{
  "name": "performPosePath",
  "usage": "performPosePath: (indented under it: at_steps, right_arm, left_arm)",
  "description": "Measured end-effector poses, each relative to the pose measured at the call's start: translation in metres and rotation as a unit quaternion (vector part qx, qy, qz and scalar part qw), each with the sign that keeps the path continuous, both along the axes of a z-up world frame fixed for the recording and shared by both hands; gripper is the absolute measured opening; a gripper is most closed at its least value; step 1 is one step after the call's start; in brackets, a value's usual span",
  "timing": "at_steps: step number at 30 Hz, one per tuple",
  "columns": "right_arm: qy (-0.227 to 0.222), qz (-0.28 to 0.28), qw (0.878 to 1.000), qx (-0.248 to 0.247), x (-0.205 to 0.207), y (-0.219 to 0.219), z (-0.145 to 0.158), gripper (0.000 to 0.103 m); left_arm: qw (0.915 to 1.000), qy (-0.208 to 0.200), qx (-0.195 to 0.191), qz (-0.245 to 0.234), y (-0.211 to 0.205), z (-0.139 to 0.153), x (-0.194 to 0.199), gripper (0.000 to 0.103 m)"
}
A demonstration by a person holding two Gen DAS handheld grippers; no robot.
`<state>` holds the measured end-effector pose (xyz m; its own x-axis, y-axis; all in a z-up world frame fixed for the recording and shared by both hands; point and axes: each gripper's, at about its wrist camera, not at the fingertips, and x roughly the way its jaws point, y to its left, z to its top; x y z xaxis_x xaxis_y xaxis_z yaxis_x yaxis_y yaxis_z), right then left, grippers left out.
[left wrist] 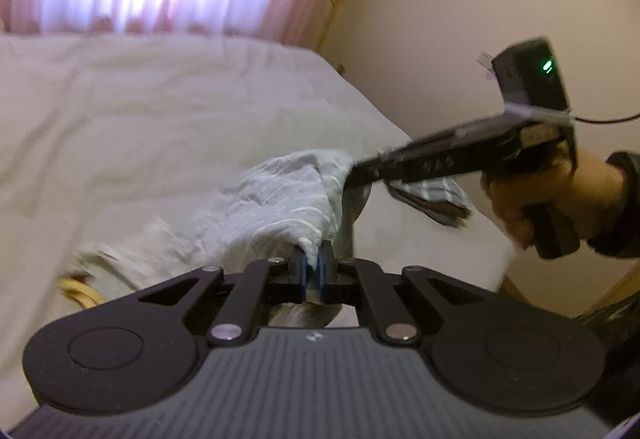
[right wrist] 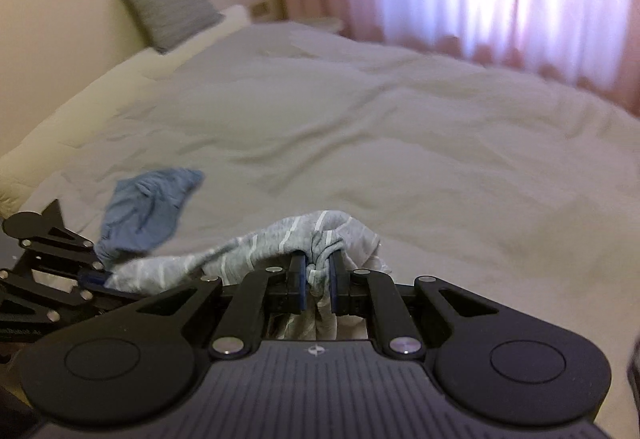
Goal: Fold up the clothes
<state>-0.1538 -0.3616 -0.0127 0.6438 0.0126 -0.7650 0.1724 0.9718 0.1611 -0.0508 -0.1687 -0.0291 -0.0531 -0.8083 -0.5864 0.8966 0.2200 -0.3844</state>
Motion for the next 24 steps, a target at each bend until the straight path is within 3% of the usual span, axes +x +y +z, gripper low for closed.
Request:
performPosePath:
  at_steps: [3,5,6,10,16,18,21,23,24]
  right_arm:
    - [0.060,-0.045,0.997,0.008,-0.031,-0.028,-0.024,0.017]
    - [0.099,-0.083,0.992,-0.009,-0.050,-0.042,-0.041,0.031]
    - [0.112,-0.103,0.988,-0.018,-0.058,-0.046,-0.048,0.031]
    - [0.114,-0.127,0.985,-0.027,-0.068,-0.048,-0.061,0.032]
    - [0.097,-0.005,0.995,-0.006,-0.004,0.010,-0.077,0.052]
    - [0.101,0.055,0.993,-0.024,0.026,0.040,-0.090,0.066]
    - [0.123,0.147,0.979,-0.072,0.058,0.079,-0.121,0.071]
    - [0.137,0.208,0.963,-0.105,0.079,0.106,-0.143,0.074]
    - [0.143,0.238,0.953,-0.121,0.090,0.119,-0.154,0.080]
  left_arm:
    - [0.9997,0.009,0.021,-0.010,-0.018,-0.009,-0.006,0.011]
    - [0.9991,0.008,0.040,-0.008,-0.015,-0.015,-0.005,0.019]
    - [0.9985,0.002,0.054,-0.003,-0.012,-0.021,-0.002,0.025]
    - [0.9915,-0.017,0.124,0.036,0.011,-0.054,0.016,0.028]
    - [0.9625,-0.107,0.233,0.087,0.050,-0.109,0.039,0.035]
    - [0.9616,-0.097,0.237,0.099,0.063,-0.125,0.045,0.039]
    - [0.9610,-0.073,0.242,0.112,0.078,-0.150,0.054,0.039]
    - [0.9604,-0.059,0.247,0.116,0.085,-0.166,0.058,0.040]
    - [0.9602,-0.054,0.248,0.116,0.086,-0.172,0.059,0.040]
